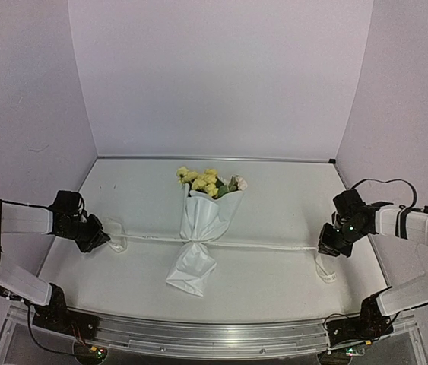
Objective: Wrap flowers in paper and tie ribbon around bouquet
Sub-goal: Tie the ribbon around the folded bouquet.
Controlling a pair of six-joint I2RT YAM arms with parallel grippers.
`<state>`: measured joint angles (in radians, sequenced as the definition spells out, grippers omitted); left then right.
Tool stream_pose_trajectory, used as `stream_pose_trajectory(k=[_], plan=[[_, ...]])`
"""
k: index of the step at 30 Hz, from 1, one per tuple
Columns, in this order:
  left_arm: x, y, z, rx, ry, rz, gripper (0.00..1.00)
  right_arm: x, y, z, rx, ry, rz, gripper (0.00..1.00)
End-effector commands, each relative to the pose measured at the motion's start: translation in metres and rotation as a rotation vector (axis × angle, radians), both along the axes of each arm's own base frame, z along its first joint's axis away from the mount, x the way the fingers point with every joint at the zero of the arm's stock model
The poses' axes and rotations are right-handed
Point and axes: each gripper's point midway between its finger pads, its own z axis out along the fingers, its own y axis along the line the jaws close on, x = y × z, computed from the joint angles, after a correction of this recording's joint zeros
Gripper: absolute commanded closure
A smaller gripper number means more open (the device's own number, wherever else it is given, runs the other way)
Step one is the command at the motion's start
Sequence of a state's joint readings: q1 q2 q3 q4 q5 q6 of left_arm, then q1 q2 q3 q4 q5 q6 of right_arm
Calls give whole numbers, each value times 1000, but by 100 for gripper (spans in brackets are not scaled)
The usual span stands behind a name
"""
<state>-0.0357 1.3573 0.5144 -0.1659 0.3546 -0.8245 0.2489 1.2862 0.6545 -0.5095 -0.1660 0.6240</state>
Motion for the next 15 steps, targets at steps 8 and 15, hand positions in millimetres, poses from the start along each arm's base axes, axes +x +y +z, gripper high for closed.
stream_pose_trajectory(k=[8, 15], plan=[[13, 16, 7, 254, -62, -44, 85, -29, -25, -3, -119, 173, 73, 95], [29, 13, 51, 349, -166, -84, 31, -32, -20, 13, -153, 138, 148, 59]])
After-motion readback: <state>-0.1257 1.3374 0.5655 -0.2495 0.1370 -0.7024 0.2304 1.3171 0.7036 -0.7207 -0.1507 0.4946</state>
